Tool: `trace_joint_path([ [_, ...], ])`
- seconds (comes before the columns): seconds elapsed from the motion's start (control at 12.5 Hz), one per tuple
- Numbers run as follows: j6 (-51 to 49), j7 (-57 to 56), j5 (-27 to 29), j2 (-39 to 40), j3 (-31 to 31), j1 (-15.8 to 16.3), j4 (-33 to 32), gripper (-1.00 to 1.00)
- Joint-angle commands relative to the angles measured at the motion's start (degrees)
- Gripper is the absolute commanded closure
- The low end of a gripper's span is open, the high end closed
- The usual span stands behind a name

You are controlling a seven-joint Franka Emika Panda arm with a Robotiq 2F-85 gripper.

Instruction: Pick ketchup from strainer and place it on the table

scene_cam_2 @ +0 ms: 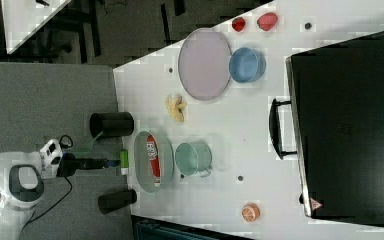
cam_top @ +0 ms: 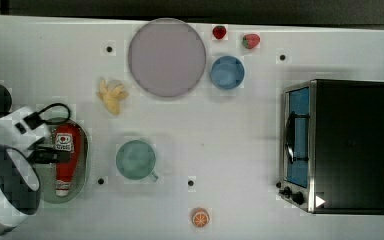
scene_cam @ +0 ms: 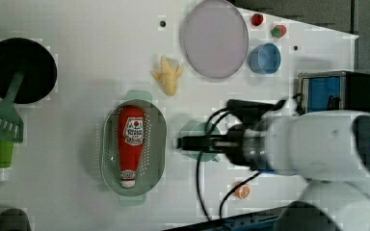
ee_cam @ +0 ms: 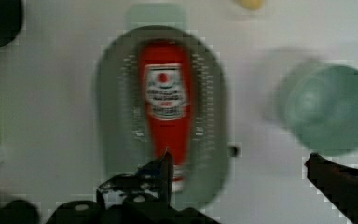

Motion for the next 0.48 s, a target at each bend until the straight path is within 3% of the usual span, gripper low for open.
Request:
trace_joint_path([
  [0.08, 7.9, 3.3, -1.4, 2.9, 1.5, -0.7, -1.6, -1.00],
  [0.48, 25.4, 3.9, -6.5, 10.2, 1.3, -0.1, -9.9, -1.00],
])
